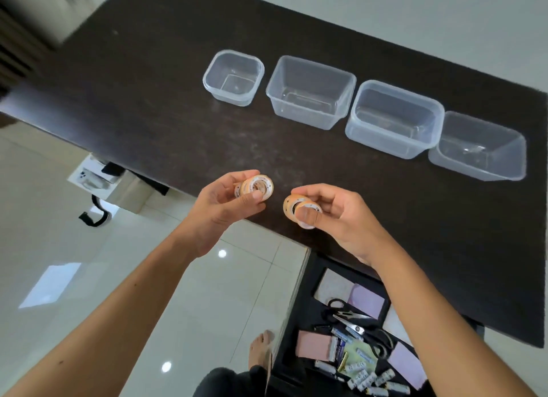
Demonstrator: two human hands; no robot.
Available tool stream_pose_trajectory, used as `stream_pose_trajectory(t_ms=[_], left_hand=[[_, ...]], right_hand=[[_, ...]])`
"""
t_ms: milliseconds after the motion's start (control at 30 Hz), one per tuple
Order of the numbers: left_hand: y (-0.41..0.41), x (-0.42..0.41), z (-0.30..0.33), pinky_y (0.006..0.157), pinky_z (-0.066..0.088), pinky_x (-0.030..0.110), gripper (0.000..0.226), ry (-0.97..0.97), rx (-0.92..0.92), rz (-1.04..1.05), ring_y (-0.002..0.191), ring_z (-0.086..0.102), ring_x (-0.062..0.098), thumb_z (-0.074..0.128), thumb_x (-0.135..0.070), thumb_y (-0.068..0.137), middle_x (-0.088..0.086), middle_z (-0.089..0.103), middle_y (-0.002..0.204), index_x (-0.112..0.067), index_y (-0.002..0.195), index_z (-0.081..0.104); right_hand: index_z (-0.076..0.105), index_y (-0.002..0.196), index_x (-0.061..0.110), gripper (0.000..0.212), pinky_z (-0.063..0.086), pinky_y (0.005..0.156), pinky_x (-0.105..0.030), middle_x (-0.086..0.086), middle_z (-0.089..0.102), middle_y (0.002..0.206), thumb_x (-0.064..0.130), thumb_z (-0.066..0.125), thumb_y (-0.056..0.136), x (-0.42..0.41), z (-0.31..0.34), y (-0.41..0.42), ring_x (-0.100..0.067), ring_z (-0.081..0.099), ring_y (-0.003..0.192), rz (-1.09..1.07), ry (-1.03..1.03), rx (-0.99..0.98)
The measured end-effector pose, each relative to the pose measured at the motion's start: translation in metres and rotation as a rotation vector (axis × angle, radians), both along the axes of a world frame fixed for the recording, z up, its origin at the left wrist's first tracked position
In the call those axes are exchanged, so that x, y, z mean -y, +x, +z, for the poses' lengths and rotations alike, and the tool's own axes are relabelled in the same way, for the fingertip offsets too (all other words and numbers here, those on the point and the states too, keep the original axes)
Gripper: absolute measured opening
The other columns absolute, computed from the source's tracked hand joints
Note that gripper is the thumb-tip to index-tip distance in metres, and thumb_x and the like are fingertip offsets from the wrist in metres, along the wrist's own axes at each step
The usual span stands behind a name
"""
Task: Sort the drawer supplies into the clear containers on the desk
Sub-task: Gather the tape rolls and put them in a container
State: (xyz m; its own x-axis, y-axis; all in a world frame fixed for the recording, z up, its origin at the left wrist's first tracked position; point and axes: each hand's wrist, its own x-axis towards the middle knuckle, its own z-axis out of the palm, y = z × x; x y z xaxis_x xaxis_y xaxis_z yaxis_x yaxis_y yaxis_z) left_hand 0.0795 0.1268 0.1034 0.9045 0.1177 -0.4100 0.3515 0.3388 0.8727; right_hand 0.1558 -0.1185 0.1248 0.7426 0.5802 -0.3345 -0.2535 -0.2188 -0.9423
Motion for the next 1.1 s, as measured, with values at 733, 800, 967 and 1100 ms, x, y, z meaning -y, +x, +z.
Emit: stream_pose_trajectory(t_ms=[733, 800, 967, 1100], left_hand=[[0.204, -0.172, 0.013, 0.101, 0.06, 0.038, 0.044, 0.176, 0.148, 0.099, 0.102, 0.068, 0.016, 0.089, -0.021, 0.078, 0.005, 0.074, 0.11, -0.019, 0.119, 0.073], [0.216, -0.174, 0.012, 0.094, 0.059, 0.029, 0.048, 0.225, 0.171, 0.083, 0.097, 0.069, 0.011, 0.093, -0.022, 0.077, 0.002, 0.074, 0.109, -0.02, 0.12, 0.072], [0.227, -0.177, 0.001, 0.096, 0.06, 0.033, 0.054, 0.273, 0.204, 0.058, 0.099, 0.071, 0.013, 0.088, -0.019, 0.078, 0.007, 0.074, 0.114, -0.013, 0.128, 0.069], [0.227, -0.177, -0.005, 0.098, 0.059, 0.03, 0.057, 0.291, 0.214, 0.069, 0.109, 0.072, 0.013, 0.084, 0.0, 0.083, 0.005, 0.073, 0.121, -0.004, 0.135, 0.063]], right_hand=[[0.076, 0.121, 0.018, 0.031, 0.06, 0.097, -0.029, -0.007, 0.079, 0.114, 0.026, 0.084, 0.091, -0.207, 0.009, 0.206, -0.012, 0.074, 0.1, -0.219, -0.037, 0.194], [0.075, 0.122, 0.018, 0.034, 0.06, 0.096, -0.028, -0.008, 0.079, 0.113, 0.027, 0.084, 0.091, -0.214, 0.005, 0.216, -0.012, 0.075, 0.099, -0.227, -0.053, 0.207], [0.074, 0.125, 0.018, 0.039, 0.061, 0.097, -0.028, 0.0, 0.078, 0.113, 0.023, 0.086, 0.089, -0.223, -0.006, 0.227, -0.015, 0.075, 0.106, -0.212, -0.117, 0.249], [0.069, 0.132, 0.01, 0.05, 0.058, 0.101, -0.024, -0.003, 0.075, 0.123, 0.011, 0.088, 0.085, -0.226, -0.009, 0.229, -0.01, 0.073, 0.115, -0.187, -0.094, 0.234]])
